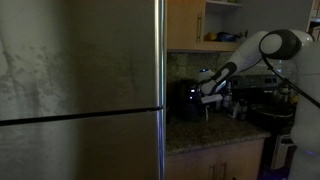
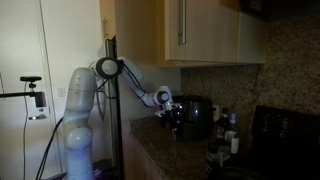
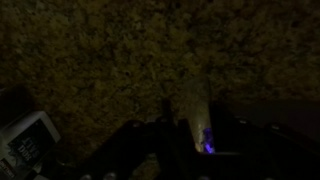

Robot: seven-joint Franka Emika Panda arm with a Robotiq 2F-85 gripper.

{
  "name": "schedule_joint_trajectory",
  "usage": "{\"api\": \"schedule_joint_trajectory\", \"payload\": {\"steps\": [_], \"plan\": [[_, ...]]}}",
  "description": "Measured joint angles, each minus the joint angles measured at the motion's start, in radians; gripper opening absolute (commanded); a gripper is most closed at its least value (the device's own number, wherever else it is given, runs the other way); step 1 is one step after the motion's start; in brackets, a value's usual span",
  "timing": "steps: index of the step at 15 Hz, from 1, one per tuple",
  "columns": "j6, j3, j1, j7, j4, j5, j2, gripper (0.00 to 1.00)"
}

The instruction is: Open the air fryer

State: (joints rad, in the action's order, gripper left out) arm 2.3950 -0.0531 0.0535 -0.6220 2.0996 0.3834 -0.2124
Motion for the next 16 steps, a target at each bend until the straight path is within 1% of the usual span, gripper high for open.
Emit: {"api": "schedule_joint_trajectory", "payload": {"steps": [3,5,7,10,11,12,14,15,16], "plan": [[0.031,0.004,0.005,0.000,0.016,-0.015,-0.002,0.13],[0.073,0.017,0.014,0.000,0.039,-0.059,-0.003,0.13],[0.119,0.039,0.031,0.000,0.063,-0.109,-0.002,0.13],[0.207,0.047,0.067,-0.023,0.086,-0.111,0.002,0.13],[0.231,0.043,0.074,-0.041,0.088,-0.102,0.003,0.63],[0.251,0.034,0.077,-0.061,0.088,-0.087,0.003,0.64],[0.269,0.003,0.081,-0.111,0.089,-0.019,0.011,0.79],[0.269,-0.020,0.084,-0.152,0.089,0.047,0.021,0.88],[0.269,-0.047,0.088,-0.207,0.090,0.138,0.034,0.79]]}}
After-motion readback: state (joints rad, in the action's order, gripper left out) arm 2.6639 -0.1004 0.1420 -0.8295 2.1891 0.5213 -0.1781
